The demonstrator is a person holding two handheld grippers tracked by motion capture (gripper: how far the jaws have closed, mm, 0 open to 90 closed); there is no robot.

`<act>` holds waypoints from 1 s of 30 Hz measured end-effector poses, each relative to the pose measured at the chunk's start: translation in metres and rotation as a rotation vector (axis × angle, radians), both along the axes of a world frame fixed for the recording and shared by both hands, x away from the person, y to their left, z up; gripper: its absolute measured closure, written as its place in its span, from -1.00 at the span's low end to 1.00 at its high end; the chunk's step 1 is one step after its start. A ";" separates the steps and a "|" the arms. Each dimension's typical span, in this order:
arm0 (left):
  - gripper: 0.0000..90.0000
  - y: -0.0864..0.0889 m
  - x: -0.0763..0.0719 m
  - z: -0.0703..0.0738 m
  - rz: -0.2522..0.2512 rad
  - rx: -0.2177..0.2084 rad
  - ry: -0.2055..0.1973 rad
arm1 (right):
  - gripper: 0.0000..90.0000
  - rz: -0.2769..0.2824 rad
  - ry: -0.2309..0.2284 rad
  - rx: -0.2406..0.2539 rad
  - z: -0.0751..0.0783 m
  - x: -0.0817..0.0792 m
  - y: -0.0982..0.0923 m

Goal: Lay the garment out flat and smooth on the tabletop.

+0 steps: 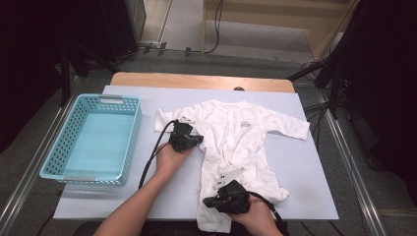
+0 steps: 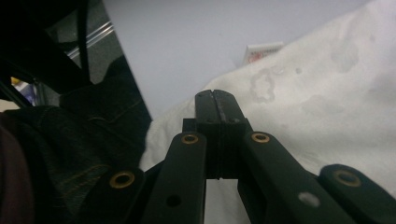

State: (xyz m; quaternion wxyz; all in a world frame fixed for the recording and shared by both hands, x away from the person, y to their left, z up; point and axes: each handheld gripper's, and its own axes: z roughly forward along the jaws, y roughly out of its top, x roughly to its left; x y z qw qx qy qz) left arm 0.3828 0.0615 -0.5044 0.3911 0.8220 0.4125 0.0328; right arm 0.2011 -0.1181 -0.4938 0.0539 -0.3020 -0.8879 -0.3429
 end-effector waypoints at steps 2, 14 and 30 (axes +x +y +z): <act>1.00 0.001 0.001 0.003 -0.002 -0.009 -0.002 | 0.95 0.016 -0.004 0.010 0.003 -0.003 0.003; 1.00 0.011 0.002 0.012 0.018 -0.018 -0.007 | 0.95 0.097 -0.005 0.038 0.011 -0.016 0.018; 0.79 0.018 -0.001 0.017 -0.006 -0.074 0.030 | 0.34 0.097 -0.021 0.096 0.020 -0.011 0.004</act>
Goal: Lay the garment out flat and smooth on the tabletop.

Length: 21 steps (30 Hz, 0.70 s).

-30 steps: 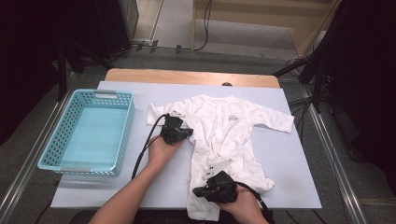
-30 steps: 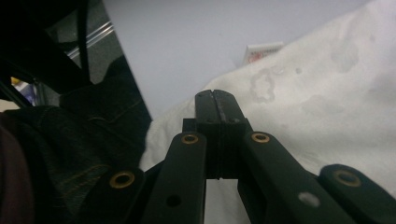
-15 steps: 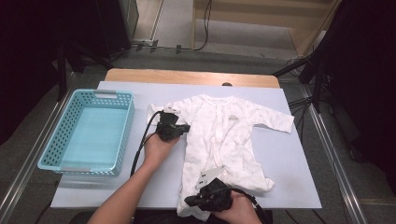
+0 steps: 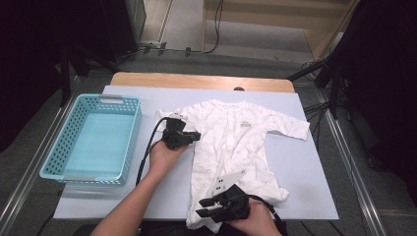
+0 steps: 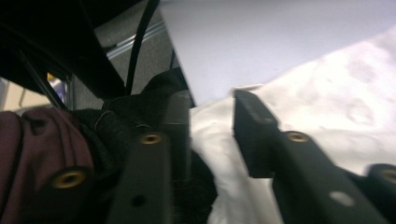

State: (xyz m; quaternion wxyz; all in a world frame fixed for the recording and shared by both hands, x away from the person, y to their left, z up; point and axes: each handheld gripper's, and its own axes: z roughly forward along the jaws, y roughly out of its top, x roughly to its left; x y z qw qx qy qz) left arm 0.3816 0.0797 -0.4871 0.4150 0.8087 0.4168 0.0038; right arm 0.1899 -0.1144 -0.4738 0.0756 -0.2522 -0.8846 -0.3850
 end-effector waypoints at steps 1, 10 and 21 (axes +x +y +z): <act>0.79 0.001 -0.001 0.002 -0.001 -0.002 -0.003 | 0.32 -0.005 0.011 0.006 -0.001 0.003 -0.003; 0.48 0.005 -0.008 0.016 -0.037 -0.043 0.019 | -0.05 -0.031 0.027 0.002 -0.002 0.016 -0.021; -0.11 0.008 -0.026 0.036 -0.087 -0.067 -0.067 | -0.16 -0.090 0.027 0.036 0.004 0.026 -0.047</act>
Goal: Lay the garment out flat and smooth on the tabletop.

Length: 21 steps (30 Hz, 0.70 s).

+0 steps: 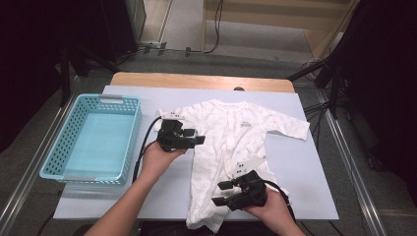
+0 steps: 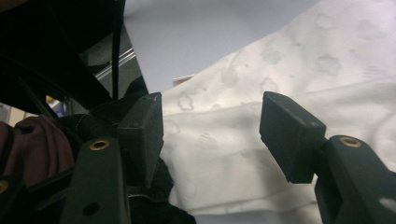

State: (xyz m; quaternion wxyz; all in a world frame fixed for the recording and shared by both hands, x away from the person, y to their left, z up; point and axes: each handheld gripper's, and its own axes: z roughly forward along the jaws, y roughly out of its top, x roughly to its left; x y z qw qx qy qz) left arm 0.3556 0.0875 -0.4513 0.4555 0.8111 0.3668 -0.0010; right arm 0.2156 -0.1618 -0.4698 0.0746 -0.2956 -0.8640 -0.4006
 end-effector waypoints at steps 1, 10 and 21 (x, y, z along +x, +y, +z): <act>-0.12 0.000 -0.001 0.001 -0.007 -0.004 0.002 | -0.17 -0.003 -0.003 0.003 0.000 0.001 -0.002; -0.18 -0.001 -0.016 0.002 -0.055 0.010 0.004 | -0.23 -0.039 -0.010 0.008 0.004 0.008 -0.019; -0.20 0.002 -0.032 0.003 -0.099 -0.005 0.005 | -0.25 -0.095 -0.034 0.014 0.008 0.016 -0.043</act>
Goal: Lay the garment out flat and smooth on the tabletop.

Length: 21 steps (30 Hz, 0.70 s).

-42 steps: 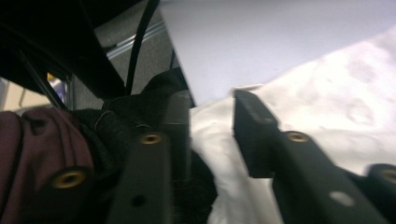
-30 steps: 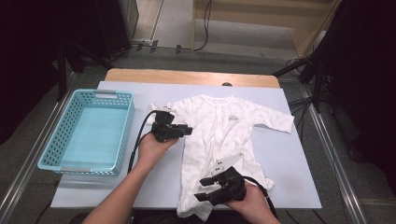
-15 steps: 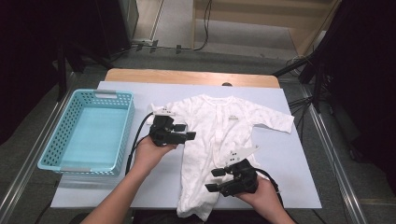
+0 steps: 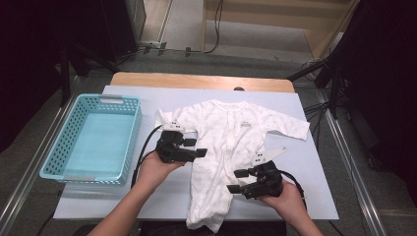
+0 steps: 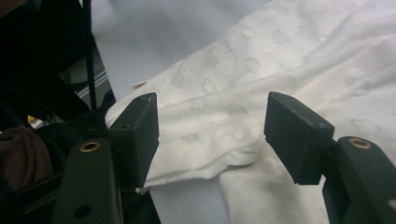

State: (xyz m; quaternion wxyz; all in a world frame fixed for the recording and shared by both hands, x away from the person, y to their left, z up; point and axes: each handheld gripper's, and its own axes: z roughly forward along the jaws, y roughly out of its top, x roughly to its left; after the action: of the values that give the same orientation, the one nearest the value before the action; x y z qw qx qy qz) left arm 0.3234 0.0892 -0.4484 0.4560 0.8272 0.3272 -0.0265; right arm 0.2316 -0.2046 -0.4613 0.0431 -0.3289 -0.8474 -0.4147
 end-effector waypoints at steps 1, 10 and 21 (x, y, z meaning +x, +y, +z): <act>-0.21 0.000 -0.001 0.000 -0.004 0.003 -0.003 | -0.25 -0.002 -0.004 0.002 0.000 0.001 -0.002; -0.21 0.003 -0.015 -0.002 -0.030 0.007 -0.005 | -0.26 -0.034 -0.025 -0.018 0.002 0.006 -0.018; -0.21 0.004 -0.018 -0.008 -0.050 0.009 -0.008 | -0.26 -0.102 -0.040 -0.035 0.000 0.018 -0.041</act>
State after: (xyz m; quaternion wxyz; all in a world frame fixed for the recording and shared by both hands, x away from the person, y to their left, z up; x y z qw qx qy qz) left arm 0.3050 0.0936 -0.4565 0.4526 0.8374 0.3047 -0.0332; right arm 0.2492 -0.2454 -0.4609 -0.0010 -0.3642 -0.8373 -0.4078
